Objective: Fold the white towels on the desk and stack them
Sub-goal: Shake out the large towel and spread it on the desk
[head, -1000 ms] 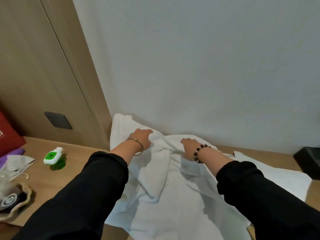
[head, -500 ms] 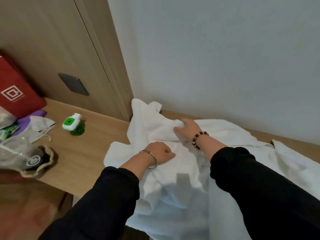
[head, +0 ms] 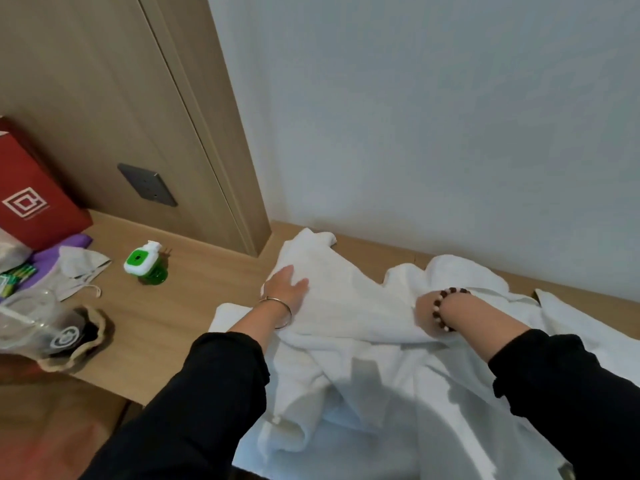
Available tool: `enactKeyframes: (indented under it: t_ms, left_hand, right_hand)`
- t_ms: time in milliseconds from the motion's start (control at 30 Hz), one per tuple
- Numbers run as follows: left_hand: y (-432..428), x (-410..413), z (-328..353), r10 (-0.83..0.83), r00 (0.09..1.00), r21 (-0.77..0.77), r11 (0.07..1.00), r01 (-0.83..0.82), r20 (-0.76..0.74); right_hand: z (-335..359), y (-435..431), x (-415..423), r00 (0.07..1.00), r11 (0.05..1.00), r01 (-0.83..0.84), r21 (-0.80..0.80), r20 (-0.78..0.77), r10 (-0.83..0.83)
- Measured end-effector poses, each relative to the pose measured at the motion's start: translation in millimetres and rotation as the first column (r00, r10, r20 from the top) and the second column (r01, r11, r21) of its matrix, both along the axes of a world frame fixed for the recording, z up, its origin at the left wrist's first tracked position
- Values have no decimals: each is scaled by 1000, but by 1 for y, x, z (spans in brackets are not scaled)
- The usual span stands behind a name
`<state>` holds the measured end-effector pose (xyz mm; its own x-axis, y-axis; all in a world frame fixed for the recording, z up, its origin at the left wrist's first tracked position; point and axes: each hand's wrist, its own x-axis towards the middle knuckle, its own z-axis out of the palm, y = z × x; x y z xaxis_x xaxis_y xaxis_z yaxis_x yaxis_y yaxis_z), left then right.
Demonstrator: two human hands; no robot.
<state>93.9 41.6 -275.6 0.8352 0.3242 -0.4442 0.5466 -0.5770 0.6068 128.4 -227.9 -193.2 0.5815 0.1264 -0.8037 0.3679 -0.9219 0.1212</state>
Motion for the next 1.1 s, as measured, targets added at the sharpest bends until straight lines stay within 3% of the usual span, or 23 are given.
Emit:
enactKeyframes:
  t_ms: [67,100,167,233,267,367,433,500,633,667,733,800,833,900,1000,1100]
  left_hand:
    - [-7,-2,-8,-72,994,198,976,86,-77]
    - [-8,-4,-11,-29,997,181,983,43,-77]
    - [-8,-8,-14,206,978,-26,978,-206,-22]
    - [-4,-10,-9,371,929,-116,923,-368,7]
    - [-3,-11,-3,379,925,-82,923,-376,33]
    - [-14,-19,21,136,943,83,982,-169,304]
    - [-28,-28,38,-130,890,178,983,56,437]
    - [-40,-40,47,-390,794,302,914,272,466]
    - [-48,-57,54,-722,622,400,689,604,304]
    - [-50,-59,56,-727,631,387,683,620,272]
    - [-52,-60,63,-610,737,300,790,535,291]
    - [-50,-54,77,-339,835,202,940,276,433]
    - [-49,-48,85,-217,825,171,974,148,522]
    - [-46,-32,106,-188,769,142,982,127,612]
    - [-54,-8,134,-429,823,10,888,459,373]
    - [-69,10,154,-649,714,2,740,672,261]
  right_hand:
    - [4,-6,-1,996,983,-72,-170,-62,63]
    - [4,-5,1,994,980,-111,-167,-35,106]
    - [1,2,3,980,990,-132,45,160,123]
    - [-4,14,5,925,919,-86,385,373,-69]
    - [-6,21,6,907,837,-54,544,378,-187]
    - [-7,41,3,887,532,117,839,153,-435]
    - [-5,48,5,834,323,282,903,-64,-548]
    - [-3,51,10,756,151,411,899,-244,-607]
    - [1,47,20,654,173,471,865,-210,-727]
    - [2,43,21,632,134,487,863,-242,-737]
    - [7,35,19,587,-2,547,837,-385,-713]
    - [16,27,14,544,-147,625,767,-563,-623]
    - [21,23,11,547,-180,649,739,-618,-565]
    - [35,14,4,611,-172,645,744,-638,-469]
    - [60,2,-9,742,-73,578,813,-561,-367]
    - [76,-12,-20,817,25,531,847,-503,-282]
